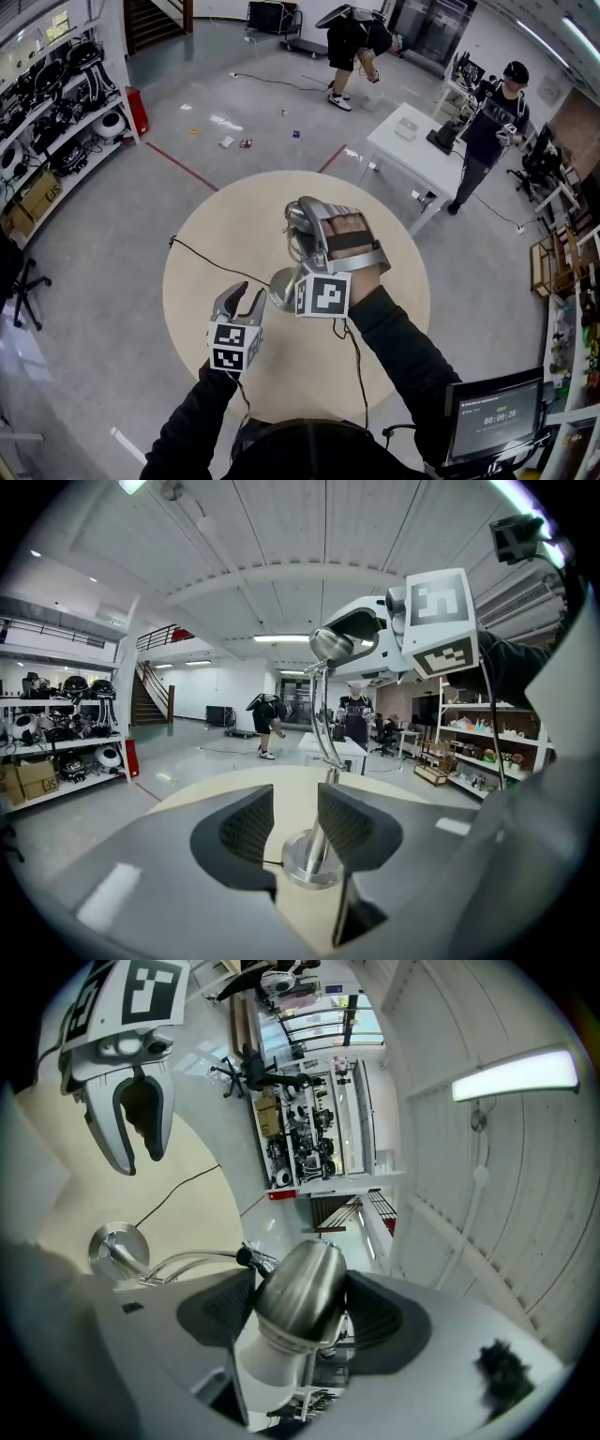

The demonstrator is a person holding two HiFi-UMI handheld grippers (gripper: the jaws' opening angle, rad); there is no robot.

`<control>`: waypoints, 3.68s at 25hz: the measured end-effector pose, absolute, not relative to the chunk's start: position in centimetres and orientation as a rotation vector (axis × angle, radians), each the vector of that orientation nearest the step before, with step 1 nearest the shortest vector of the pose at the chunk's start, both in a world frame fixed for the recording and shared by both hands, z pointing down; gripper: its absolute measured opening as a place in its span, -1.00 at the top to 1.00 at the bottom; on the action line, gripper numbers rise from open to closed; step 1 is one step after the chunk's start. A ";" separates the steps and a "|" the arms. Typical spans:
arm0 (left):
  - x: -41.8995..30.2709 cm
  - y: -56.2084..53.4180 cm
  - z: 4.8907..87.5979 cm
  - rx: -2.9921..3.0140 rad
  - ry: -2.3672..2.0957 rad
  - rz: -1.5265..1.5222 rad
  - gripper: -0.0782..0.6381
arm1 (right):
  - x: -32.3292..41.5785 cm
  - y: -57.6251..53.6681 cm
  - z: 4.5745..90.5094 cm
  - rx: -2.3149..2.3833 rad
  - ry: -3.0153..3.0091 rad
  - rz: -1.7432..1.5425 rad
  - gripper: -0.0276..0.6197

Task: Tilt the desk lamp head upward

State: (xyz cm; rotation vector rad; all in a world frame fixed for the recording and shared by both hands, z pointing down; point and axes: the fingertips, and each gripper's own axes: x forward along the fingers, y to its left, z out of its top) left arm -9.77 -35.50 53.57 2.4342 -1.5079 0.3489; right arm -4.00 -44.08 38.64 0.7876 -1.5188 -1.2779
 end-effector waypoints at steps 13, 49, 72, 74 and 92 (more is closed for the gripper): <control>-10.5 -35.5 53.8 2.417 -1.518 0.348 0.35 | -6.3 -43.8 39.2 0.678 -1.398 -1.367 -0.07; -7.2 -30.3 46.2 2.595 -1.429 0.176 0.36 | 4.3 -33.3 40.9 1.139 -2.454 -0.270 -0.05; -2.5 -21.7 46.0 2.520 -1.245 0.113 0.73 | 8.6 -23.5 44.2 1.196 -2.845 0.489 0.80; -2.0 -21.4 45.8 2.550 -1.232 0.110 0.76 | 8.5 -23.4 44.1 1.190 -2.841 0.480 0.80; -0.5 -20.1 46.2 2.603 -1.141 0.128 0.76 | 8.0 -21.2 44.1 1.161 -2.843 0.449 0.82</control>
